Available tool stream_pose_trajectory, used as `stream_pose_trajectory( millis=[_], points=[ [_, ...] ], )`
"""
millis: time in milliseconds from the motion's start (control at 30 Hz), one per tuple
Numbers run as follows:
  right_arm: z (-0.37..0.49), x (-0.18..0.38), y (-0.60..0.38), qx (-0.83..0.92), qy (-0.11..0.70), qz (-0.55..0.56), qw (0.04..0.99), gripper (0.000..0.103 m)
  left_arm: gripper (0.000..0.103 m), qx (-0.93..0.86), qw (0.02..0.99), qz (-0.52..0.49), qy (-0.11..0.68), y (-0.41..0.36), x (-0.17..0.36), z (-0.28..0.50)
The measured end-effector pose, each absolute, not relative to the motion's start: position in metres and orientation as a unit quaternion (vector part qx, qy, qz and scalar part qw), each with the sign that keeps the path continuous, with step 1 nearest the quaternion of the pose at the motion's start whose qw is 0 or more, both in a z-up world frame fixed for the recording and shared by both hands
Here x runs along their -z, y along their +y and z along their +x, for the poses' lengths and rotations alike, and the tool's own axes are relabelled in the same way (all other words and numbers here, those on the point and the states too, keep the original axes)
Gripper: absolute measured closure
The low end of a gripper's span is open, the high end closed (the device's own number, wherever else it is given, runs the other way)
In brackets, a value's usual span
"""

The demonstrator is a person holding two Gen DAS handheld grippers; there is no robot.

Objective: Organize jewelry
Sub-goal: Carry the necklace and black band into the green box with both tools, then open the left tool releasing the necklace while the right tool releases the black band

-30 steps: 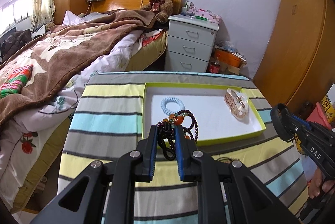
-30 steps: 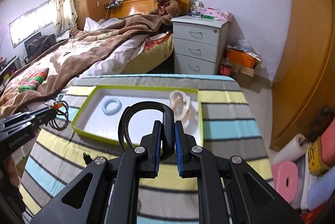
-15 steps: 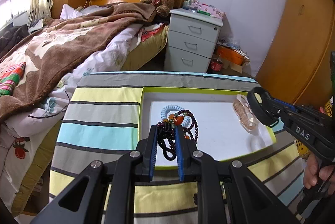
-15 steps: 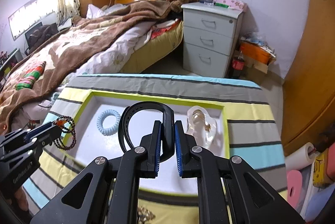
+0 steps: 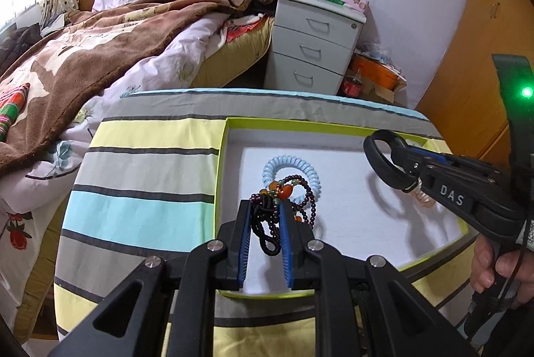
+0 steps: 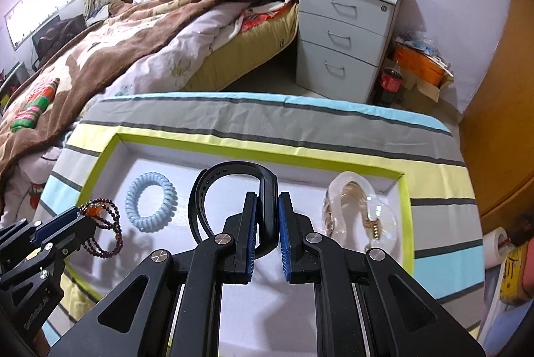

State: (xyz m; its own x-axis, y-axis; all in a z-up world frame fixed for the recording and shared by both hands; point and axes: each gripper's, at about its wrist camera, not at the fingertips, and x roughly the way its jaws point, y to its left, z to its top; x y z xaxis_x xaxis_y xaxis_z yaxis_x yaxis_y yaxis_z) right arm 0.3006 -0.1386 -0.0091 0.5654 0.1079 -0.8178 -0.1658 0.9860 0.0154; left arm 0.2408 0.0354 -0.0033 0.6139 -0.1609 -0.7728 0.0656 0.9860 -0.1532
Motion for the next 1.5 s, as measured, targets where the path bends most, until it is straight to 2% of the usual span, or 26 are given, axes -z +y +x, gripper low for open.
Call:
stream_pose_trajectory(
  millis=[1067, 1500],
  points=[
    [0.318, 0.033, -0.137, -0.061, 0.484, -0.048, 0.872, 0.090, 0.085, 0.050, 0.885, -0.048, 0.460, 0.033, 0.022, 0.251],
    [0.316, 0.032, -0.137, -0.062, 0.481, -0.039, 0.874, 0.088, 0.076, 0.055, 0.884, -0.049, 0.462, 0.031, 0.023, 0.252]
  ],
)
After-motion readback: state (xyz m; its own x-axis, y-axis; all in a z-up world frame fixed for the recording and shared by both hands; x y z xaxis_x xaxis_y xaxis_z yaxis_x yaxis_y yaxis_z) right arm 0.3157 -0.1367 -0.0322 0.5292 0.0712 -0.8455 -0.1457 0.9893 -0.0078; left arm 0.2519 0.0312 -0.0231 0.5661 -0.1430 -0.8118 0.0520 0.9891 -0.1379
